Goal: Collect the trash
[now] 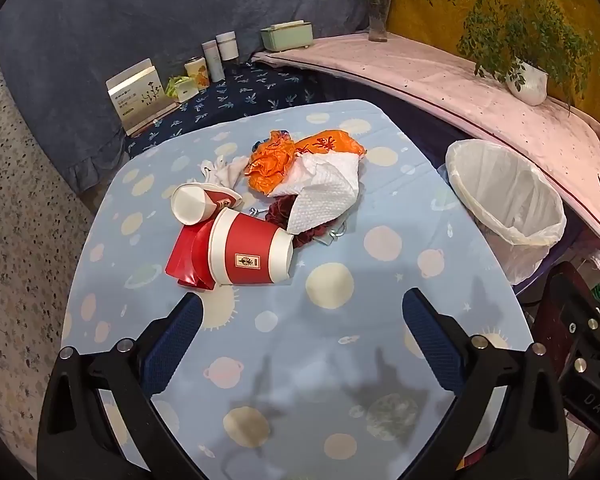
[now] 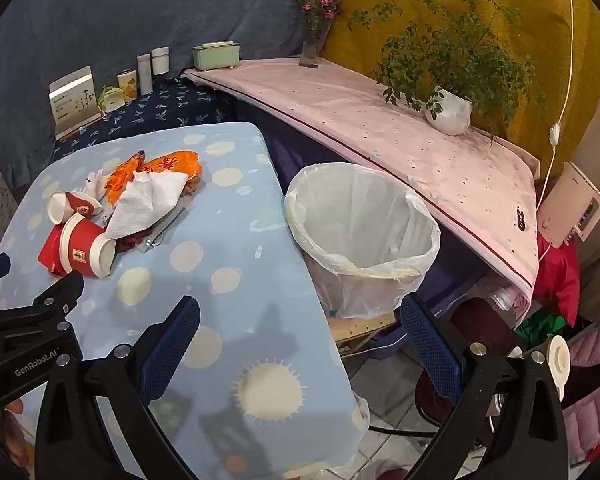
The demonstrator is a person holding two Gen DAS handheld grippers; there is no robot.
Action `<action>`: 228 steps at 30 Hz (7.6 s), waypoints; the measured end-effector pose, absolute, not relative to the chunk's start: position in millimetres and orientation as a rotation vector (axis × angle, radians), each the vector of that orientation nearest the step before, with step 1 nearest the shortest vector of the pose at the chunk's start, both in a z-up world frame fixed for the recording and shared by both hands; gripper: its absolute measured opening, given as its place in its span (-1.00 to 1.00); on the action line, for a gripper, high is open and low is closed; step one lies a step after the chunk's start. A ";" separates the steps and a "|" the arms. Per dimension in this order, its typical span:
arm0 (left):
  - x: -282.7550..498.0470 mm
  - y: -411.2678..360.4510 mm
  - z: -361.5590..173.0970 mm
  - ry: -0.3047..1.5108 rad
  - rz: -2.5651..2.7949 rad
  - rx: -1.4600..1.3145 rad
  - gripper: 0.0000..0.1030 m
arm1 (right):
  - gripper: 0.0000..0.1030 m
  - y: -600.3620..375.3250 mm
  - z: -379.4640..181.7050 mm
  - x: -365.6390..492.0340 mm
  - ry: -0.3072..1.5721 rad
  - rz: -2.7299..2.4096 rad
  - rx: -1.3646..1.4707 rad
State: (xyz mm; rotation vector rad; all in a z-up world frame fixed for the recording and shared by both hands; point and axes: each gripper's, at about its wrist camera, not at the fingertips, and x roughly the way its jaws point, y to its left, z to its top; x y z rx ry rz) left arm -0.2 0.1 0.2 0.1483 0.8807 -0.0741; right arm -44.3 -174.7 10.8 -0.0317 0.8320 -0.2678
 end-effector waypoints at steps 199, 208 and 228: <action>133.9 91.7 -3.6 0.825 -0.065 -0.083 -0.03 | -0.89 -107.6 15.1 85.5 0.675 -0.048 0.169; 121.7 24.3 21.2 0.786 -0.187 -0.033 -0.03 | -0.89 -164.8 36.7 64.4 0.608 -0.132 0.210; 123.9 -139.4 16.6 0.809 -0.486 0.092 -0.03 | -0.89 -297.7 33.2 48.8 0.562 -0.329 0.306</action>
